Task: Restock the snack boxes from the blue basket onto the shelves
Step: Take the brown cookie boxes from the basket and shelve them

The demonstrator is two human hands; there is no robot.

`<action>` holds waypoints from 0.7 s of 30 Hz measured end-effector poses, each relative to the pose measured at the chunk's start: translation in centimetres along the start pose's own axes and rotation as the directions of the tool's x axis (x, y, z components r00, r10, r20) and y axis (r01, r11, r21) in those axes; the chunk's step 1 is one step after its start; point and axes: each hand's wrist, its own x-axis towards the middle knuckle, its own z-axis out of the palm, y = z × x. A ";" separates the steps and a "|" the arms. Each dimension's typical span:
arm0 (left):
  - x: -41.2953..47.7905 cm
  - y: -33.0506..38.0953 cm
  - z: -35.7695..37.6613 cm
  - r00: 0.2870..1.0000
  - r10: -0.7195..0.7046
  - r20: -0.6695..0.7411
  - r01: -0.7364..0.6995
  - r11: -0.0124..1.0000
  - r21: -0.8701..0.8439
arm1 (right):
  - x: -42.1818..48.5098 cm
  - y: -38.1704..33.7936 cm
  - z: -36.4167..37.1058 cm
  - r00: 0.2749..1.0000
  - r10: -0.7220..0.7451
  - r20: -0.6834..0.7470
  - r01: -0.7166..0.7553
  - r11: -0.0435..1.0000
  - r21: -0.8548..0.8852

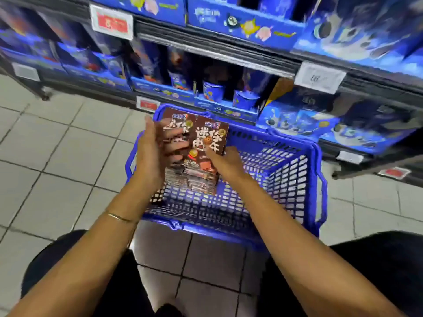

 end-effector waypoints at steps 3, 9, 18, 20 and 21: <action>2.6 -1.6 -0.8 0.997 0.063 0.037 -0.063 0.998 -0.007 | 1.6 1.9 1.5 0.995 -0.060 -0.076 0.066 0.995 0.074; 2.1 -1.7 -0.9 0.994 0.091 0.058 -0.091 0.996 -0.011 | 1.7 2.7 1.4 0.998 -0.016 -0.068 0.027 0.986 0.164; 2.2 -1.7 -0.1 0.983 0.116 0.142 -0.115 0.993 -0.015 | -0.5 2.5 -1.3 0.997 -0.053 -0.059 0.070 0.930 0.361; 2.0 -1.8 -0.3 0.985 0.101 0.141 -0.106 0.994 0.028 | -1.9 1.7 -1.8 0.996 -0.085 -0.040 0.093 0.911 0.402; 1.8 -1.9 -0.5 0.986 0.077 0.147 -0.084 0.996 0.042 | -2.5 1.2 -1.9 0.993 -0.109 -0.033 0.113 0.902 0.417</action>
